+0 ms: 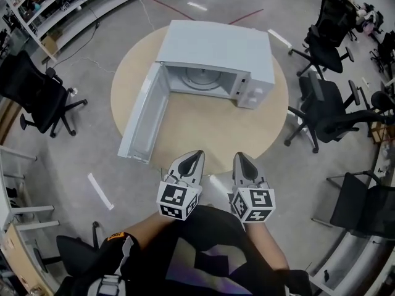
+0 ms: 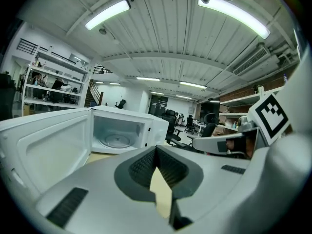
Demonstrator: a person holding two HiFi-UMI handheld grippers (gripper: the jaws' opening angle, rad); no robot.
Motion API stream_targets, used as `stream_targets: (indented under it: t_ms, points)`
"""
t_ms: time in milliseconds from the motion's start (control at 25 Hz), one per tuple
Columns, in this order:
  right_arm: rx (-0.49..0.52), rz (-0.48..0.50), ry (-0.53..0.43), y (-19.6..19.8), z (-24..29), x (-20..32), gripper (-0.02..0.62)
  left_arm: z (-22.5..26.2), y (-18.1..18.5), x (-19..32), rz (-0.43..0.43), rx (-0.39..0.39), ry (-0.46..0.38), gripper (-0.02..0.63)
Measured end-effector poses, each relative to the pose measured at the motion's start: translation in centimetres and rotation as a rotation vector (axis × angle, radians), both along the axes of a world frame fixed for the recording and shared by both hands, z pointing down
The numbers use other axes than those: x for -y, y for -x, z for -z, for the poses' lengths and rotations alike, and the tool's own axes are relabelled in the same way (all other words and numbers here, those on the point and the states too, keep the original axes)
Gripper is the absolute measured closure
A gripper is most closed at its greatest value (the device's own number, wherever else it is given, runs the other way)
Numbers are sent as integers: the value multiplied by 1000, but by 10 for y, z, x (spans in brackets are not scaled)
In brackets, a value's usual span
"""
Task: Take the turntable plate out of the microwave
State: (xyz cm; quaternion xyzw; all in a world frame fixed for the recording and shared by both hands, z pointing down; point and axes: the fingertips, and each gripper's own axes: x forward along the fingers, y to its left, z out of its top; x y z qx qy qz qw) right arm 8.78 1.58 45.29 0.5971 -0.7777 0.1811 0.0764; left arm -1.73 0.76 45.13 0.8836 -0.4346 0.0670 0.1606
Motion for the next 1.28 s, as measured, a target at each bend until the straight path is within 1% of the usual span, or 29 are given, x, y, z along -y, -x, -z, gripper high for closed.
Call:
stream_targets:
  t_ms: [320, 520, 720, 840, 1040, 1160, 1280]
  points:
    - [-7, -27, 62, 17, -8, 80, 578, -3, 18, 77, -7, -75, 29, 560]
    - [-8, -53, 79, 27, -13, 117, 578, -12, 27, 110, -55, -70, 65, 560]
    - [-15, -65, 78, 38, -13, 146, 578, -14, 36, 134, -76, -82, 66, 560]
    - [-5, -73, 98, 43, -17, 156, 578, -21, 39, 143, -88, -79, 97, 558]
    - [21, -85, 127, 43, -27, 178, 578, -28, 43, 161, -76, -92, 117, 558]
    - [53, -75, 146, 45, -35, 191, 578, -31, 43, 172, -57, -103, 125, 558]
    - [82, -49, 159, 50, -44, 205, 578, -37, 47, 186, -19, -104, 134, 557]
